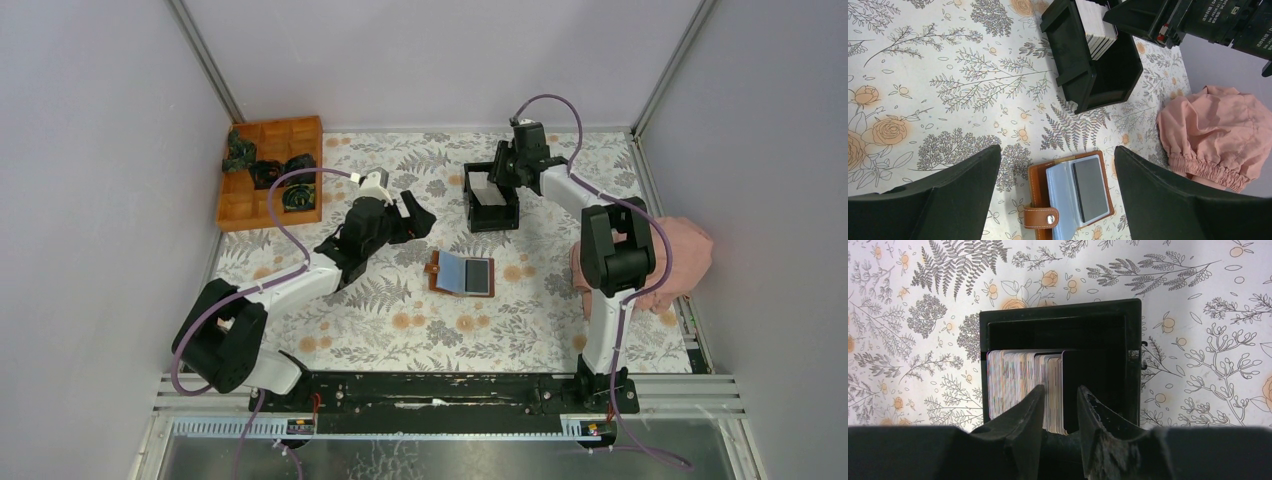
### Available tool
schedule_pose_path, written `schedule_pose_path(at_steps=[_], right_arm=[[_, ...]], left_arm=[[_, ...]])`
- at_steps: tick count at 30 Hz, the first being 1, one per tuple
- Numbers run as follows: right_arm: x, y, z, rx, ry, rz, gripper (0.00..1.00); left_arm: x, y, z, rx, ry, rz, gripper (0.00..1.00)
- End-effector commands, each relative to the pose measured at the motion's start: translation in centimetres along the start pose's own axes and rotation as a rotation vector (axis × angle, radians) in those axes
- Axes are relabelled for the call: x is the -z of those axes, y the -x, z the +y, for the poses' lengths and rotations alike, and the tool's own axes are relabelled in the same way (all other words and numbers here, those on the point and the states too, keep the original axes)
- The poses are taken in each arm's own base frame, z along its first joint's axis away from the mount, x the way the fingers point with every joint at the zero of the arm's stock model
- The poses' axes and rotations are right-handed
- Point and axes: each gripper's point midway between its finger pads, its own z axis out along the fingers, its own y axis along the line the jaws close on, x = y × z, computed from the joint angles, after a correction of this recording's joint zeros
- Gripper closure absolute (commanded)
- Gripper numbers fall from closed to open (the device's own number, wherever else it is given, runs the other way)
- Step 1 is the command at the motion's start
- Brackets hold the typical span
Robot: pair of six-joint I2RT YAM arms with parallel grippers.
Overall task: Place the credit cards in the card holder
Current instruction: Pick up the credit card from the storage box.
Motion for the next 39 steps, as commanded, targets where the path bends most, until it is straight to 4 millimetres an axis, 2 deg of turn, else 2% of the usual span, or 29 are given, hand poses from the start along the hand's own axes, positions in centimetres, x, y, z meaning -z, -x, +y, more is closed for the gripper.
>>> schedule_pose_path(at_steps=[1,3,9,17,24,32,39], right_arm=[[0.2,0.4,1.0,-0.021,0.054,-0.003,0.65],[0.6,0.7,1.2,-0.022,0.061,-0.011,0.66],[1.7,1.4,1.8,-0.025,0.08,-0.026,0.78],[2.3,1.3,2.0,-0.031,0.089,-0.02,0.92],[3.0,1.8,2.0,-0.031,0.08,-0.038,0.97],[3.3,2.1,2.0,-0.027,0.074,-0.046,0.97],[2.9,1.6,1.0,-0.007,0.02,-0.026,1.0]], left_arm=[[-0.4,1.7,-1.1,0.003,-0.035,-0.072,0.1],[-0.4,1.7,-1.2,0.002,-0.035,-0.072,0.1],[-0.5,1.9,-1.4,0.001,-0.036,-0.068,0.1],[-0.5,1.8,-1.6,0.005,-0.039,-0.065,0.1],[-0.6,1.9,-1.8,0.002,-0.043,-0.063,0.1],[-0.8,1.7,-1.9,0.002,-0.048,-0.055,0.1],[-0.9,1.5,-1.9,0.004,-0.052,-0.052,0.1]])
